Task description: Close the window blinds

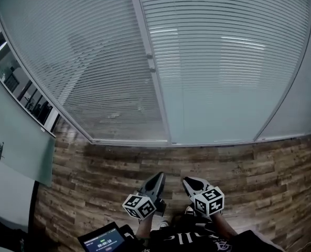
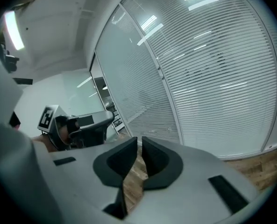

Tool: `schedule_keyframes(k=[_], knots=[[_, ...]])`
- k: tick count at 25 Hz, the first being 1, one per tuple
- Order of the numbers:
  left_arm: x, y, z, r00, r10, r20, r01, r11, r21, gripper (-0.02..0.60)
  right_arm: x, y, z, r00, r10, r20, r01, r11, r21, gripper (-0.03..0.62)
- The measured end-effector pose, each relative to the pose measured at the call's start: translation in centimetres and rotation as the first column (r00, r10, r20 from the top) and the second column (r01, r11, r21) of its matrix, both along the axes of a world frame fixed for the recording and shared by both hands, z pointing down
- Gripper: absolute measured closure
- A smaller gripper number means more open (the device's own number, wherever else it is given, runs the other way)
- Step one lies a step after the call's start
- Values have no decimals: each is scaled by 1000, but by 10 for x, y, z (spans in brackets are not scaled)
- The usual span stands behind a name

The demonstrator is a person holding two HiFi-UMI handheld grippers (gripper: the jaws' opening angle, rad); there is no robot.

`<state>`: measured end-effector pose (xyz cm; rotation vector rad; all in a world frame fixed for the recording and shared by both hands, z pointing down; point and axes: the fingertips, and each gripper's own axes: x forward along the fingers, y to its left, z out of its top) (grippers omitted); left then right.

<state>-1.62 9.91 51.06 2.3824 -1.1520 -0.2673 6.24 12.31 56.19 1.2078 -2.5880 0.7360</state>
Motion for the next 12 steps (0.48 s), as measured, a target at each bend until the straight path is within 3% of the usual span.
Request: schedule_keyframes(k=[7, 12], knots=[[-44, 69, 1, 994, 45, 96, -48, 998, 30, 577, -52, 51, -1, 999, 51, 6, -51, 999, 1, 551], [-83, 120, 11, 990, 102, 101, -104, 994, 15, 577, -94, 105, 7, 995, 94, 11, -94, 995, -18, 553]])
